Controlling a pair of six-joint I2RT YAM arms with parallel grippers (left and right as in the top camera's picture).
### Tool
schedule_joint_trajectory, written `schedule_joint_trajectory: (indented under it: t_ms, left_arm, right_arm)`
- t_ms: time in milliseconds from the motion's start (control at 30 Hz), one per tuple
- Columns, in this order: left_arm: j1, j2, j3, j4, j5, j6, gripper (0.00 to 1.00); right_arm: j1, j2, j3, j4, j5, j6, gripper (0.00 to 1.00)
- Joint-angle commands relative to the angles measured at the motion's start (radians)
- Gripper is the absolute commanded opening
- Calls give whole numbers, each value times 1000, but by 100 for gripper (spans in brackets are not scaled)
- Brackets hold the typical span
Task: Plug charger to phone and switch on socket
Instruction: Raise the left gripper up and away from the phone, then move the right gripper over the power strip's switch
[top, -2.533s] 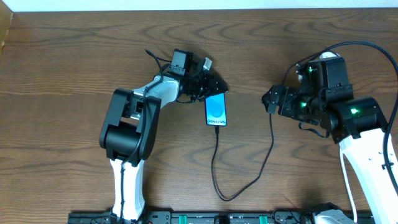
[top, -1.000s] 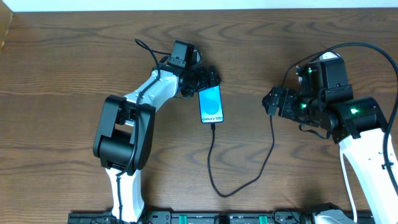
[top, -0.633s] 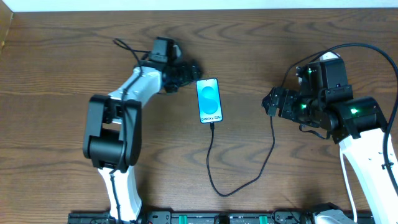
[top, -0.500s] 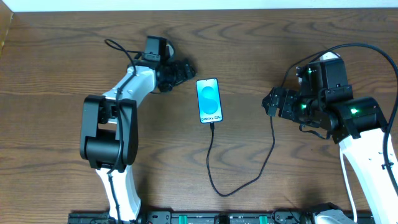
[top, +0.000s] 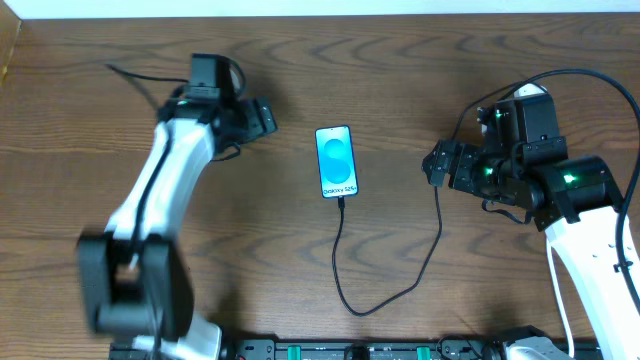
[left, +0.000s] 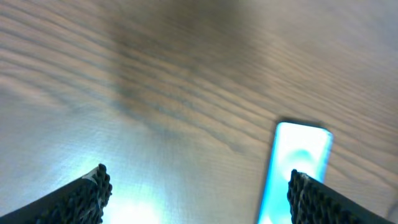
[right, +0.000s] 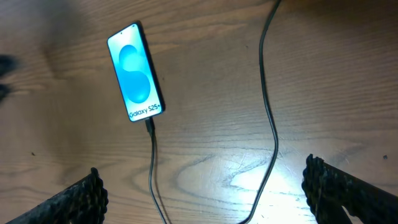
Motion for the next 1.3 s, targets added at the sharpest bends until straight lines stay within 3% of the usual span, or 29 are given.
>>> schedule_joint_trajectory:
  t_ms: [0,300,833,1000,1100,1267]
  left_arm:
    - [-3,-166,10,-68,-45,36,92]
    - [-3,-436,10,-189,-45,36,92]
    - [-3,-450,10,-203,-45,36,92]
    - [-3,-450,10,-203,-45,36,92]
    - [-3,-450,10,-203,-45,36,92]
    - [-3,-450,10,-203,-45,36,92]
  right_arm:
    - [5,-3,-7,-3,16,-15,99]
    - [5,-3,-7,-3,32,-14,99]
    - [5,-3,-7,4,32,-24,99]
    - [-12,-3,-3,3,18,-158,99]
    - [-67,3,21,-44,-102,-263,99]
    - [-224,105,150,-253,-155,-403,99]
